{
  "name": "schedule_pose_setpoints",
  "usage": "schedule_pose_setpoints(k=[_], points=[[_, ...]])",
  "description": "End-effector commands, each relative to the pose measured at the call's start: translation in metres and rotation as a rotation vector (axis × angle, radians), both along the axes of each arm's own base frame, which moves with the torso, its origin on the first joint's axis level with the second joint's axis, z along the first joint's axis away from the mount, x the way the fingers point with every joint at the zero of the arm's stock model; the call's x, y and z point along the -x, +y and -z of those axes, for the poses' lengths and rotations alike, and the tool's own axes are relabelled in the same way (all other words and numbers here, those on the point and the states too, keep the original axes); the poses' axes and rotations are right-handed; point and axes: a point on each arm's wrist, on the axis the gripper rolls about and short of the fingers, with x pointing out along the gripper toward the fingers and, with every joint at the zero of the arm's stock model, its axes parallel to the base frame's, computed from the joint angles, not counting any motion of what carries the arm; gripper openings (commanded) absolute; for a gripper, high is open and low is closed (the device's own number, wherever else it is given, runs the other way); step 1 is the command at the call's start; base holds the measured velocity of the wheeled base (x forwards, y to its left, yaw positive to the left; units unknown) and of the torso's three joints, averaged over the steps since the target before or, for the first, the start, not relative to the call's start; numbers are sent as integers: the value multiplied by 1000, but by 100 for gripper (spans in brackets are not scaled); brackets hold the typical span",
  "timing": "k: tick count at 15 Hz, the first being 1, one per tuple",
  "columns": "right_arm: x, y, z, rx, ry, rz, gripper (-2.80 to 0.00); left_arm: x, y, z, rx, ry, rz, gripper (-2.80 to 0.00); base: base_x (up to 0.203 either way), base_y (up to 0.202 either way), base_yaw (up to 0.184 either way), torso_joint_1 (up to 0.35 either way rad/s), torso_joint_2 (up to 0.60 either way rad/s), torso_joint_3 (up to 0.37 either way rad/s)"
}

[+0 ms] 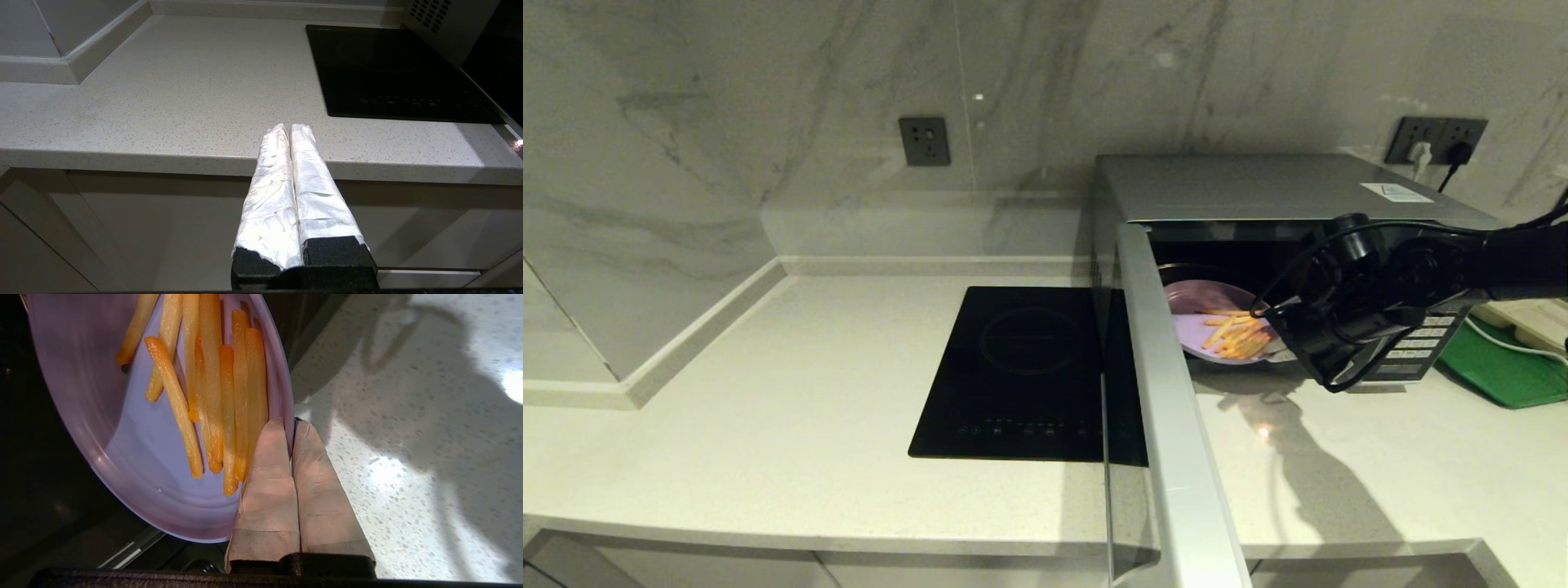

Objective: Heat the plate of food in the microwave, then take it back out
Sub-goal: Put the plate in the microwave oven

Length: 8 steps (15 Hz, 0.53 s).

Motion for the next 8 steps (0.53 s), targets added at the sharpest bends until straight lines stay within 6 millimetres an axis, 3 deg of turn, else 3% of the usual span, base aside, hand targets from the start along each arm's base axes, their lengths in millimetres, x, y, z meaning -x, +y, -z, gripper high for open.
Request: schedule_pose_setpoints(k=[1, 8], points=[[-9, 1, 6, -5, 1, 5, -280, 0, 0, 0, 1, 1, -1, -280, 0, 0, 0, 0, 0, 0], [-27, 3, 10, -8, -26, 7, -280, 0, 0, 0, 1, 0, -1, -280, 0, 0, 0, 0, 0, 0]])
